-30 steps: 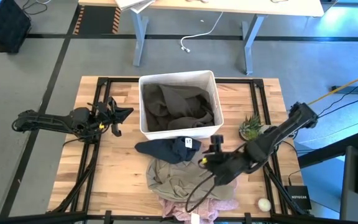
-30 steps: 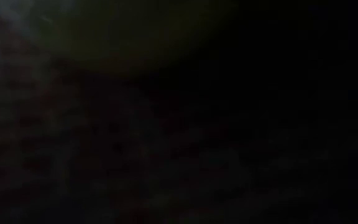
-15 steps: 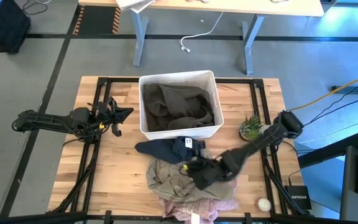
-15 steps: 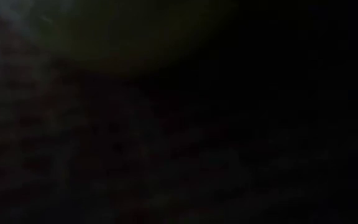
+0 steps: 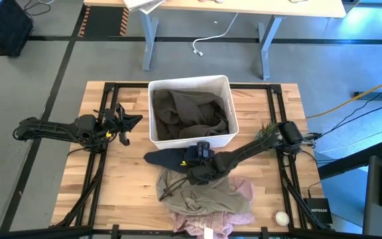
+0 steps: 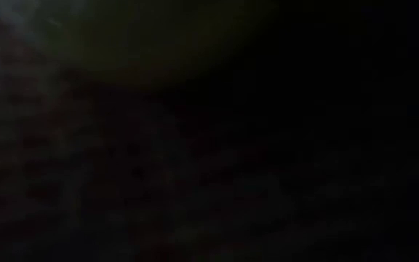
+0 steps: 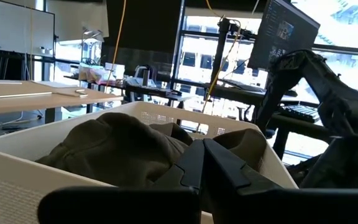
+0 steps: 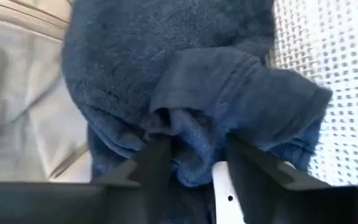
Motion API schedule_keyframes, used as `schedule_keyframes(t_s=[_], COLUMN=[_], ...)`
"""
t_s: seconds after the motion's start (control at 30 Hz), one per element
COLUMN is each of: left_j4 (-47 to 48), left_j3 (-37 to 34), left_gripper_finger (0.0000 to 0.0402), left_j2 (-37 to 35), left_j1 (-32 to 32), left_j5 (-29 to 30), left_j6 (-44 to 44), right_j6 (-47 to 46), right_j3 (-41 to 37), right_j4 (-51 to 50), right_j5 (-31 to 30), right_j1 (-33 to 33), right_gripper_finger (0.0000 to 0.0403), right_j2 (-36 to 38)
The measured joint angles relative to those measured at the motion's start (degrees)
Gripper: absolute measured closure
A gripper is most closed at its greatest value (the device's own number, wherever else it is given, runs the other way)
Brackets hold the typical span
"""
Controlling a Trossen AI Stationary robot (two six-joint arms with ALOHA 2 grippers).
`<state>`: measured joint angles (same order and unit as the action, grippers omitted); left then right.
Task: Sort clothes
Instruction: Put the blue shorts into the laundry bin
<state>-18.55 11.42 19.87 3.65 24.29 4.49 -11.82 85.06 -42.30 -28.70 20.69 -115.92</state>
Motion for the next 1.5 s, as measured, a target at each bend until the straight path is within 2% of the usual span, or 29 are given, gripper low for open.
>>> schedule_keyframes(t_s=[0.13, 0.2, 0.33, 0.4, 0.57, 0.87, 1.2, 1.5], left_j4=[0.0, 0.0, 0.0, 0.0, 0.0, 0.0, 0.0, 0.0], left_j3=[0.0, 0.0, 0.0, 0.0, 0.0, 0.0, 0.0, 0.0], left_gripper_finger=[0.0398, 0.0398, 0.0398, 0.0398, 0.0398, 0.0398, 0.0398, 0.0398], left_j2=[0.0, 0.0, 0.0, 0.0, 0.0, 0.0, 0.0, 0.0], left_j1=[0.0, 0.0, 0.0, 0.0, 0.0, 0.0, 0.0, 0.0], left_j5=[0.0, 0.0, 0.0, 0.0, 0.0, 0.0, 0.0, 0.0], left_j6=[0.0, 0.0, 0.0, 0.0, 0.0, 0.0, 0.0, -0.6], right_j6=[1.2, 2.8, 2.0, 1.8, 2.3, 9.8, 28.8, 46.0], right_j3=[0.0, 0.0, 1.1, 2.7, 8.2, 18.4, 34.6, 48.0], right_j4=[0.3, -0.2, -3.6, -5.9, -9.9, -10.3, -7.5, 3.0], right_j5=[2.4, 3.1, 1.8, 0.2, -6.5, -14.8, -25.7, -27.3], right_j1=[-0.2, -0.1, 0.8, 1.9, 5.1, 7.1, 5.1, -1.6], right_gripper_finger=[0.0355, 0.0387, 0.0378, 0.0386, 0.0390, 0.0395, 0.0394, 0.0390], right_j2=[-1.2, -1.2, -0.5, 0.9, 5.4, 11.6, 12.3, 12.4])
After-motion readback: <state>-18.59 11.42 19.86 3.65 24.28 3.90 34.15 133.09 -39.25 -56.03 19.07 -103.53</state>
